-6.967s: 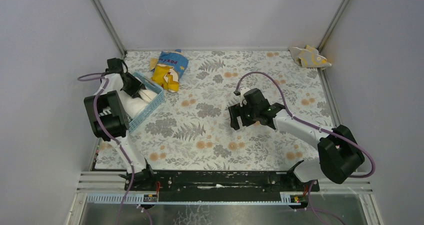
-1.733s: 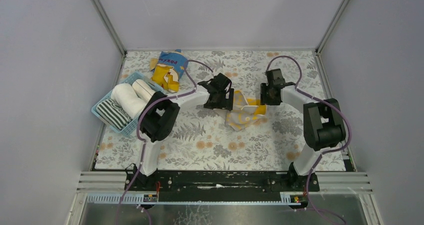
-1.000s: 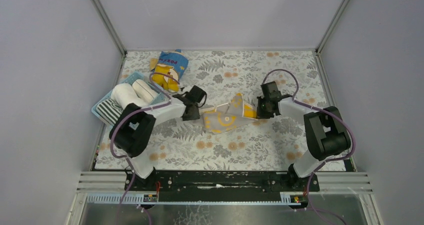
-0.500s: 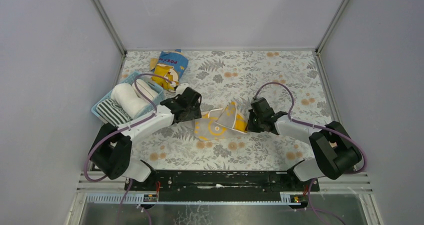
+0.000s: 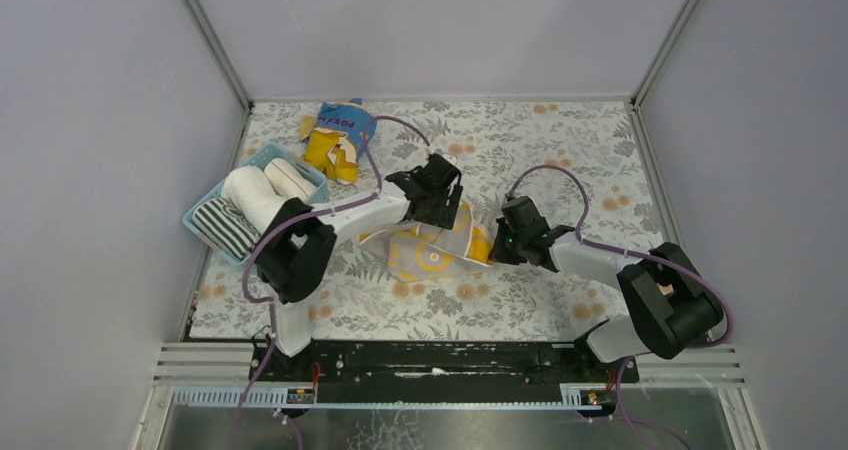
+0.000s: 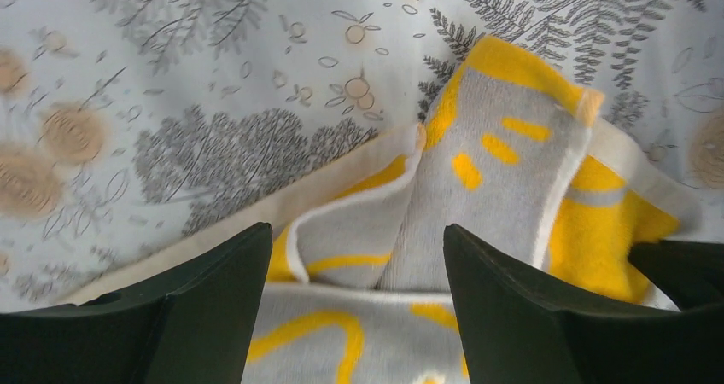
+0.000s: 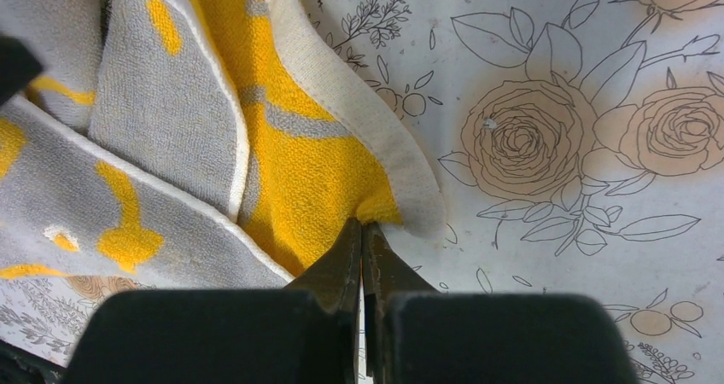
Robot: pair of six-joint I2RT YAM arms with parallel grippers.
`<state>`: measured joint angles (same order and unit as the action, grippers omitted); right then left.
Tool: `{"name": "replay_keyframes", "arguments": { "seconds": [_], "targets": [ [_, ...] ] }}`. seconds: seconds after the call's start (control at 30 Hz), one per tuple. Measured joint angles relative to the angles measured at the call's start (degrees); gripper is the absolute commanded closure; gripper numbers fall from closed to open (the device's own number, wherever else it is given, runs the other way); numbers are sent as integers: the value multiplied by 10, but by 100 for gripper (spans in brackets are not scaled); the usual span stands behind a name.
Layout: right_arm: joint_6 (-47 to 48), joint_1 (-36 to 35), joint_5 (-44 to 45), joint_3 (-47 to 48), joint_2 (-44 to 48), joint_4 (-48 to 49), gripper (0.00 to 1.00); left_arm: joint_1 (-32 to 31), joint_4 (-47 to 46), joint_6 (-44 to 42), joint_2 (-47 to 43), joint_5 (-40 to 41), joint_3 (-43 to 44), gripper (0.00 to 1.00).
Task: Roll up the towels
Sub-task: Flatten out the towel at the center of the board.
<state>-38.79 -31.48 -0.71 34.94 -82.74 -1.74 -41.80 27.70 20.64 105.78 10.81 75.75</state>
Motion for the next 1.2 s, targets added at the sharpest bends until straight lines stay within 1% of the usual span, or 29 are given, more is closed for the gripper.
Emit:
{"name": "replay_keyframes", "arguments": {
  "seconds": [0.1,0.13,0.2,0.27,0.3,0.37,0.4,0.43,0.57,0.8,0.93,0.97,1.03,1.07,1.1,1.17,1.2],
  "targets": [
    [2,0,0,-1,1,2,100,0,4,-28,52,-7,31,34],
    [2,0,0,-2,1,3,100,0,5,-36,66,-7,41,38],
    [4,0,0,-2,2,3,100,0,7,-48,88,-5,56,51],
    [6,0,1,-2,2,3,100,2,11,-55,106,-3,75,69],
    [7,0,2,-2,2,2,100,4,12,-58,115,-2,84,76],
    [9,-1,13,-2,7,-6,100,10,16,-61,126,3,100,86],
    [10,-1,22,-2,11,-14,100,15,19,-60,129,8,106,96],
    [11,-1,31,-2,15,-23,100,21,22,-59,129,14,108,100],
    [13,-2,82,-2,53,-76,100,60,37,-40,104,36,106,100],
    [-3,-2,162,-2,139,-159,100,166,66,58,-28,86,83,100],
    [-18,-2,181,-16,165,-190,100,218,67,107,-76,98,42,96],
    [-20,-2,180,-24,170,-194,100,229,68,115,-77,97,34,92],
    [-22,-2,177,-40,177,-198,94,244,70,125,-69,91,29,77],
    [-22,-2,170,-49,179,-197,92,249,70,130,-61,87,30,65],
    [-22,-2,165,-54,179,-196,90,252,71,132,-51,81,31,55],
    [-21,-2,148,-57,172,-197,85,253,72,134,-29,66,43,44],
    [-20,-2,144,-57,168,-195,79,253,70,135,-14,55,52,40]
  ]
}}
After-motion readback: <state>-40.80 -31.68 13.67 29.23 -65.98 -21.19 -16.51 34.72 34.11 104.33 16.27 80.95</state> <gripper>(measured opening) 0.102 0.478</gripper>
